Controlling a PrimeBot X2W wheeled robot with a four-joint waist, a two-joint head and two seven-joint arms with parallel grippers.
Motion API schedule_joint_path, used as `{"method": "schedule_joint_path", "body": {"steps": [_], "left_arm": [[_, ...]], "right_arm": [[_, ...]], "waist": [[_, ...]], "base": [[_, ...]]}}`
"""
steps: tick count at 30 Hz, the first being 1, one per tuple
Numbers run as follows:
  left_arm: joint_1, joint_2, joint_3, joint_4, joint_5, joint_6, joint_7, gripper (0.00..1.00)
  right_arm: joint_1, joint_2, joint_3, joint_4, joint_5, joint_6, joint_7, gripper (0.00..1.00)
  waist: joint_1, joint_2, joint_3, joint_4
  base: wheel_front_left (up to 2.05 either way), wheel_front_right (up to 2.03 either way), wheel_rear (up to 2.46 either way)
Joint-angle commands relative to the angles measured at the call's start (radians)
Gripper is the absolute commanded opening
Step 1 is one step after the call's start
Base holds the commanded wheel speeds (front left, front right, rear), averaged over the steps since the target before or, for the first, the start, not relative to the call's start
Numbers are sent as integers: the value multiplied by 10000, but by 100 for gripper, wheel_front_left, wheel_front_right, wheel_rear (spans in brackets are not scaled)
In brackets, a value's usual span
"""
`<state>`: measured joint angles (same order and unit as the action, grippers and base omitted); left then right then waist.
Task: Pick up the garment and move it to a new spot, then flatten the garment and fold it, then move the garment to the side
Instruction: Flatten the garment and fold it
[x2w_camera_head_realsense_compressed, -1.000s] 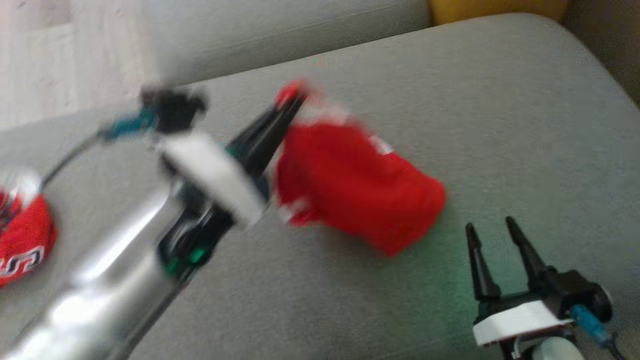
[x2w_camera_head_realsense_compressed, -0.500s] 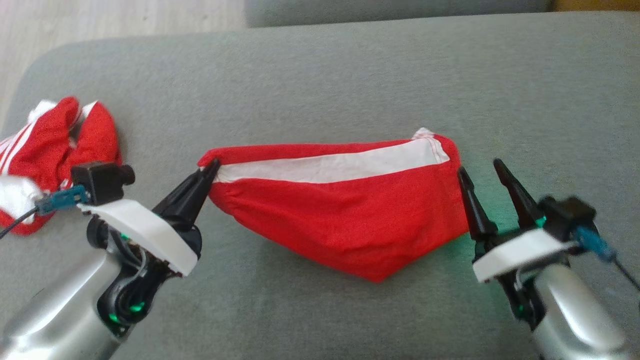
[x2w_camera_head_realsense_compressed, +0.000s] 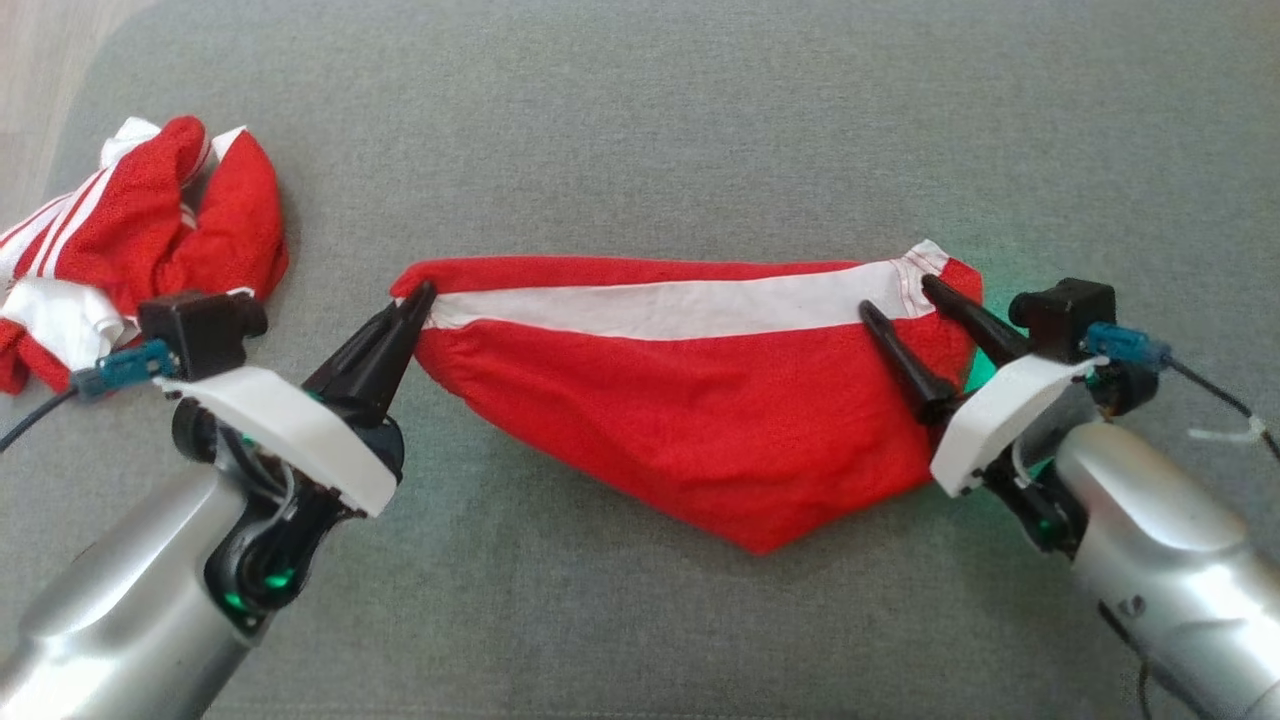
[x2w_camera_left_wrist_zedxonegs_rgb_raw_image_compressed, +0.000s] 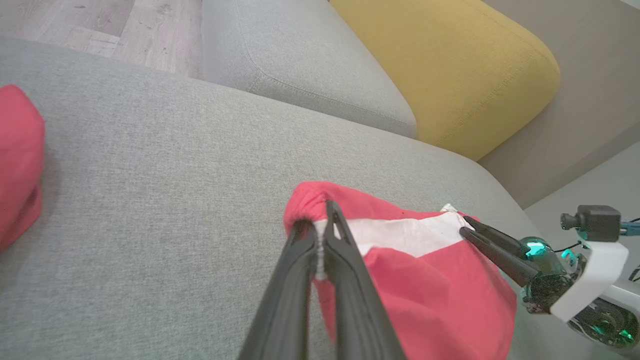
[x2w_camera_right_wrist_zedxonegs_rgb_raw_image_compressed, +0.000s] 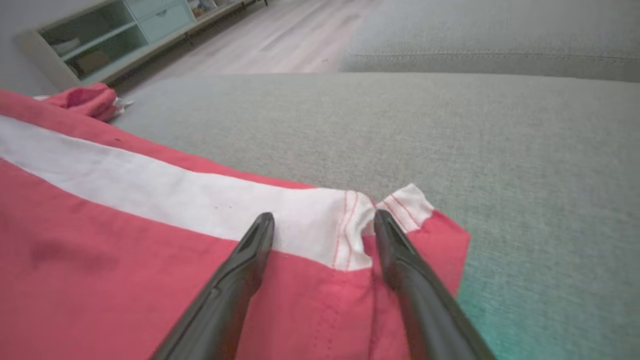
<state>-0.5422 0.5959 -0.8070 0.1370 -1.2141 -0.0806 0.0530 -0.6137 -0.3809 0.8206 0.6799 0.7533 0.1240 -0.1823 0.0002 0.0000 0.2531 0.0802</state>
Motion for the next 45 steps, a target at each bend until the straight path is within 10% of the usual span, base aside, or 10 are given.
{"method": "schedule_joint_path", "body": {"steps": [1,9,10,12,21,38,45], "left_arm": [[-573,292,494,-153,96,-36,-102,0],[-648,134,385,70,155,-131,-161,0],[-647,124,376,97,151,-143,-167,0],[-644,114,360,151,148,-167,-181,0],[-1367,95,513,152,632,-195,-497,0],[-8316,-1770,-25,1856,3332,-495,-2464,0],[-8174,-1320,-971,1894,3186,-498,-2954,0]], "right_arm": [[-244,-210,220,-5,122,67,58,100],[-878,-186,1429,798,908,67,79,93],[-918,-200,1580,803,1023,67,37,45],[-1025,-230,1893,781,1152,67,-127,0],[-1890,-423,2039,660,1368,67,-773,0],[-5831,-1598,-3322,-1014,-2331,67,-794,0],[-4855,-1385,-4406,-2170,-3285,67,-794,0]], "waist": [[-2,0,19,38],[-2,0,-16,138],[-2,0,-30,138],[-2,0,-67,127],[-2,0,-234,-128],[-2,0,1198,-2086],[-2,0,1534,-2370]], "base": [[0,0,0],[0,0,0],[0,0,0],[0,0,0],[0,0,0],[0,0,0],[0,0,0]]}}
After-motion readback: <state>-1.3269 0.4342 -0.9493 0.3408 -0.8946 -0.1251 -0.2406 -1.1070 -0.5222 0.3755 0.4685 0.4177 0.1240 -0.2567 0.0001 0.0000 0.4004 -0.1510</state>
